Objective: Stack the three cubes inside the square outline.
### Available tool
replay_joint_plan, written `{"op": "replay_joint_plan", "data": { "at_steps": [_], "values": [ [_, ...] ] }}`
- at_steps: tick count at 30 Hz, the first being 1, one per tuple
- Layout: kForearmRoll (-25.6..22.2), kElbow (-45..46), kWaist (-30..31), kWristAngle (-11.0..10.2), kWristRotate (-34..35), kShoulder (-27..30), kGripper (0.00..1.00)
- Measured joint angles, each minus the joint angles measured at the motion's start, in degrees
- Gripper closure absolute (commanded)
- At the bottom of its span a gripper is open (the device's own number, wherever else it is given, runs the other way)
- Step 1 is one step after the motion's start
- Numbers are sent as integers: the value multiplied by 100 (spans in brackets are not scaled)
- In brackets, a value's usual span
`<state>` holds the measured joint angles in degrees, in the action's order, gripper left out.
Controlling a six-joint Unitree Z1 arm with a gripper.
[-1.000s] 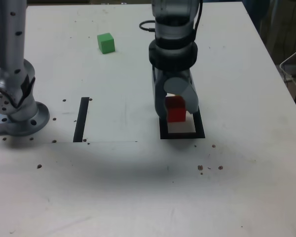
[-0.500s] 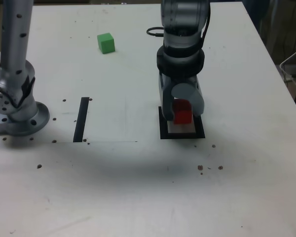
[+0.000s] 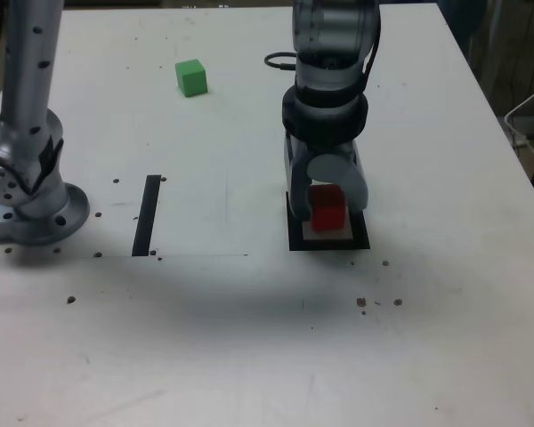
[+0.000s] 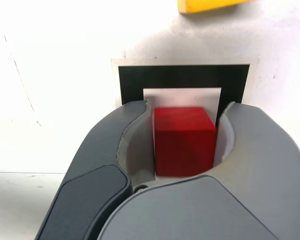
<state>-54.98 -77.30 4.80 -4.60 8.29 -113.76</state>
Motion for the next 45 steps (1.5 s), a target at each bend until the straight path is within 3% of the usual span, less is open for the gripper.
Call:
{"op": "replay_joint_plan", "data": {
  "at_steps": [3,11,14,20,26,35,41,45],
  "values": [
    [0,0,0,34,-29,1,1],
    [-197,-14,0,-26,-30,198,1],
    [-333,-53,-5,-109,-30,299,1],
    [-579,-92,-392,-498,-103,574,1],
    [-690,-183,-942,-585,-258,560,0],
    [-874,-809,-1573,-480,-869,-10,6],
    [-776,-933,-1723,-247,-1126,-411,15],
    [-724,-970,-1725,-122,-1146,-559,27]
  ]
}}
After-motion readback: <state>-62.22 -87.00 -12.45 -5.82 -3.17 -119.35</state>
